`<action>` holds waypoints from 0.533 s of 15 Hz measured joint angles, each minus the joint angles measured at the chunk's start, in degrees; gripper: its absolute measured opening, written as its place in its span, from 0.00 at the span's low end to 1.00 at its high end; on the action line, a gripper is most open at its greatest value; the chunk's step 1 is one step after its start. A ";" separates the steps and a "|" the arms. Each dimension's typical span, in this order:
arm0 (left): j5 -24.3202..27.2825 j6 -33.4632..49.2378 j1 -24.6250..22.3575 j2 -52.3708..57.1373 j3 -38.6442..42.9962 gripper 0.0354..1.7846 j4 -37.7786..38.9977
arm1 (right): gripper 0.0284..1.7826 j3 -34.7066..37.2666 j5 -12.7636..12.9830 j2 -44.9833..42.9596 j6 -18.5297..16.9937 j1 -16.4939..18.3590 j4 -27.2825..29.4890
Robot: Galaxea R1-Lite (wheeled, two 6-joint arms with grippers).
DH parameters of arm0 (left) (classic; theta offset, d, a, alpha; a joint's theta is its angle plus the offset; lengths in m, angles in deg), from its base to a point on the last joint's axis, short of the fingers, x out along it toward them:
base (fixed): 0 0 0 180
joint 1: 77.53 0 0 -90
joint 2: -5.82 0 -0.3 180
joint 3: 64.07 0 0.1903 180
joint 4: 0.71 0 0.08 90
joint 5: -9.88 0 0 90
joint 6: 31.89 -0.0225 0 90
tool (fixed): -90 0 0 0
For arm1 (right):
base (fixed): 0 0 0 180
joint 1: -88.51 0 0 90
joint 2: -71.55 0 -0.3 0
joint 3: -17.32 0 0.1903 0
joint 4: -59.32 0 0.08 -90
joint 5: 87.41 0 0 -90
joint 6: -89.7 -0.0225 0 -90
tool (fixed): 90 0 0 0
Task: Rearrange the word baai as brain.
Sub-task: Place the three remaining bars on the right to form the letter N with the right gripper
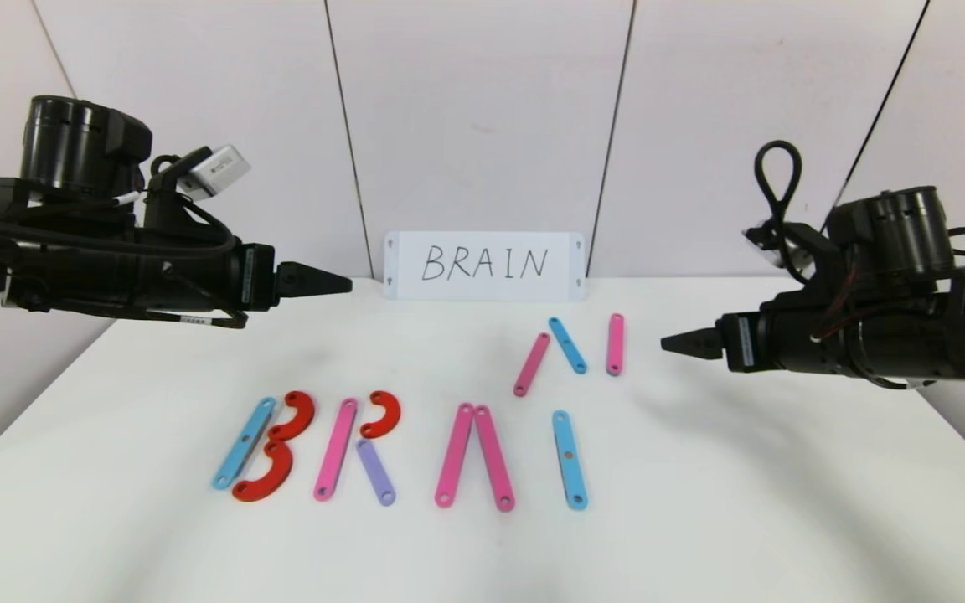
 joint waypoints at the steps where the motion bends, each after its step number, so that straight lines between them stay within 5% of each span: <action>1: 0.65 -2.00 -1.35 -0.06 -0.13 0.97 0.00 | 0.98 -1.60 3.36 0.91 -1.23 -2.46 0.15; 5: 0.94 -4.04 -3.80 -1.11 -1.34 0.97 0.40 | 0.98 -6.97 14.82 7.06 -2.89 -9.92 0.00; 8: 0.87 -4.43 -4.29 -1.63 -1.62 0.97 0.51 | 0.98 -10.91 19.55 12.11 -4.77 -14.48 -0.72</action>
